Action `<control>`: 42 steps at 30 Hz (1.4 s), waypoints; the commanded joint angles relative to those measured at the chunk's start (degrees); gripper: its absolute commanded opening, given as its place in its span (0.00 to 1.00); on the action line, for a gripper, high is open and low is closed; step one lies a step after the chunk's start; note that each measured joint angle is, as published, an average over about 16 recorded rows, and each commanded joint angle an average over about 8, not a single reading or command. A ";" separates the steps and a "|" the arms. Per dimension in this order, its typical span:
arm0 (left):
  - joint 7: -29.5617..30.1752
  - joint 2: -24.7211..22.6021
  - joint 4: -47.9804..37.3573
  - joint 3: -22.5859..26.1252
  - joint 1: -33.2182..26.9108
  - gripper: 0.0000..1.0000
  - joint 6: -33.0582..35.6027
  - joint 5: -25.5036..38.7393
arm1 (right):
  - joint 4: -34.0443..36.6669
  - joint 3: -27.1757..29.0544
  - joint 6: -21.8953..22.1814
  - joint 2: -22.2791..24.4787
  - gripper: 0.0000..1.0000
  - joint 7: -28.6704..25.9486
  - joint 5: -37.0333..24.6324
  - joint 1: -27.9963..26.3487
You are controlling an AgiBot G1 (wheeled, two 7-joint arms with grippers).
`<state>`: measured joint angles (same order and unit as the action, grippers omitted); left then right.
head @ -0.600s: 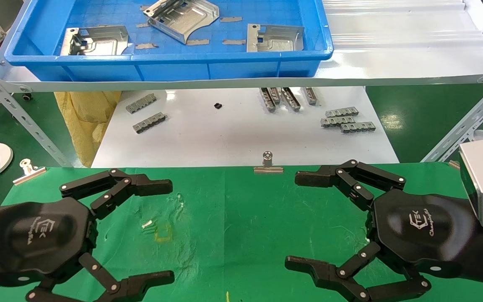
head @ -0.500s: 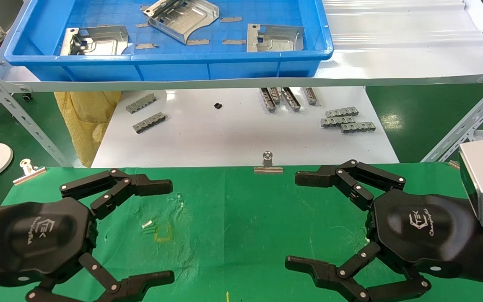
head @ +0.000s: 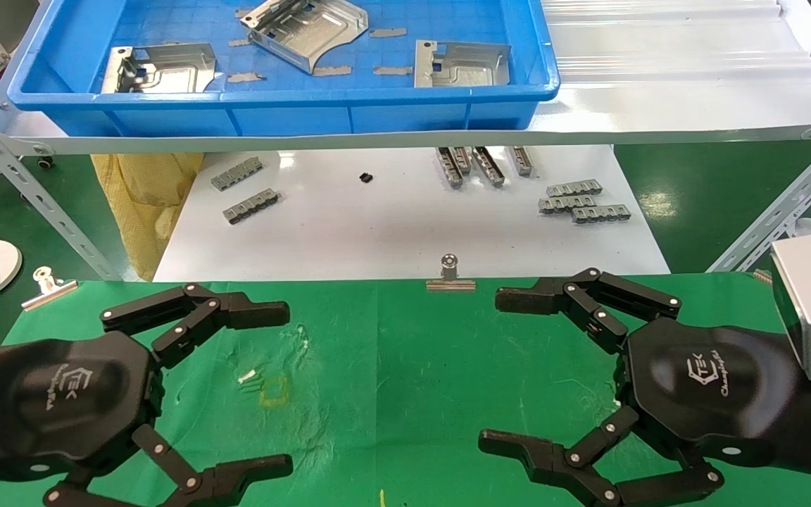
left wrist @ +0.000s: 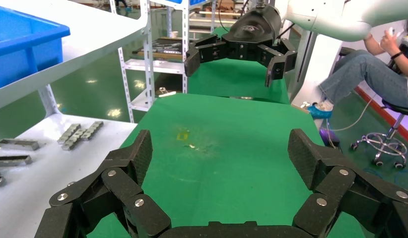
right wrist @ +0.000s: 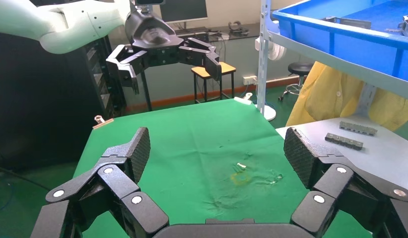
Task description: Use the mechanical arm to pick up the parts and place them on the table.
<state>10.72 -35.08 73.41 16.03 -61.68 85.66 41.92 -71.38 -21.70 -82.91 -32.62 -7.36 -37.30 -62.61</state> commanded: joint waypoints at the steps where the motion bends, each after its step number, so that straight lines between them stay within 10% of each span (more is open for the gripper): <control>1: 0.00 0.00 0.00 0.00 0.00 1.00 0.00 0.00 | 0.00 0.00 0.00 0.00 1.00 0.00 0.00 0.00; 4: 0.00 0.00 0.00 0.00 0.00 1.00 0.00 0.00 | 0.00 0.00 0.00 0.00 0.92 0.00 0.00 0.00; 12: 0.00 0.00 0.00 0.00 0.00 1.00 0.00 0.00 | 0.00 0.00 0.00 0.00 0.00 0.00 0.00 0.00; 42: 0.00 0.00 0.00 0.00 0.00 1.00 0.00 0.00 | 0.00 0.00 0.00 0.00 0.00 0.00 0.00 0.00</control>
<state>10.72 -35.08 73.41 16.03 -61.68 85.66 41.92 -71.38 -21.70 -82.91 -32.62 -7.36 -37.30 -62.61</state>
